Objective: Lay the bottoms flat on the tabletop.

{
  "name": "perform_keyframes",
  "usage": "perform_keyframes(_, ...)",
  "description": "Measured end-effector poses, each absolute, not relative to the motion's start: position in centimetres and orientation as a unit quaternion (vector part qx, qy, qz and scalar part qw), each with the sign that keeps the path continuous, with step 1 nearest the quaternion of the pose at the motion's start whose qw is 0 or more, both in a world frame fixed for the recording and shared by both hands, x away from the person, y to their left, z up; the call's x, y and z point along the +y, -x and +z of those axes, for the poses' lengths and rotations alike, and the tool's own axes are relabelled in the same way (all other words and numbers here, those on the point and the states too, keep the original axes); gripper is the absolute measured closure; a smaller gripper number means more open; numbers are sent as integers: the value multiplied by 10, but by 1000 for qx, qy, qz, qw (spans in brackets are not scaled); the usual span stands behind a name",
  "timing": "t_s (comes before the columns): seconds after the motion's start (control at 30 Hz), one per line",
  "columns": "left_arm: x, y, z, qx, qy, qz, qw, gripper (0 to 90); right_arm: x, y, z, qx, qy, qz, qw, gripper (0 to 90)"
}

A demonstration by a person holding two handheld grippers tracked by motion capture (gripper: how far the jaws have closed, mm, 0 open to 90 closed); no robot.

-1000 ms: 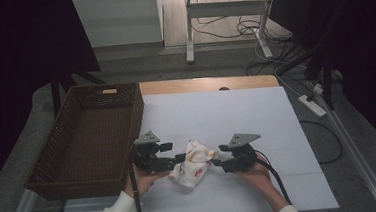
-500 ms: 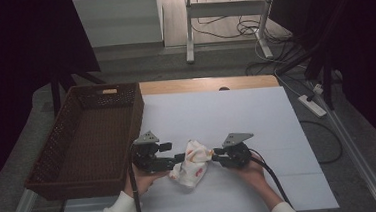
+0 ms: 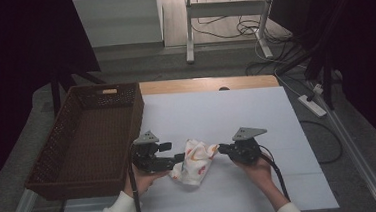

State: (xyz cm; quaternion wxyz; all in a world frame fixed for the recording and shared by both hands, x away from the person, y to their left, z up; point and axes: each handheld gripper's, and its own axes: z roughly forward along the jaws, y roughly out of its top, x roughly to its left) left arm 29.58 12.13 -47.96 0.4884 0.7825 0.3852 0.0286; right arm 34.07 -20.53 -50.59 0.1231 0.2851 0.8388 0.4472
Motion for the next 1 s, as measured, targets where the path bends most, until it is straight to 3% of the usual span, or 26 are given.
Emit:
perform_keyframes(0.67,124,-295,-477,387,-780,34,491,256,-227,-315,-437,796,-250,523,174,848)
perform_keyframes(1.0,124,-295,-477,388,-779,36,492,256,-195,-309,-461,832,-218,497,118,848)
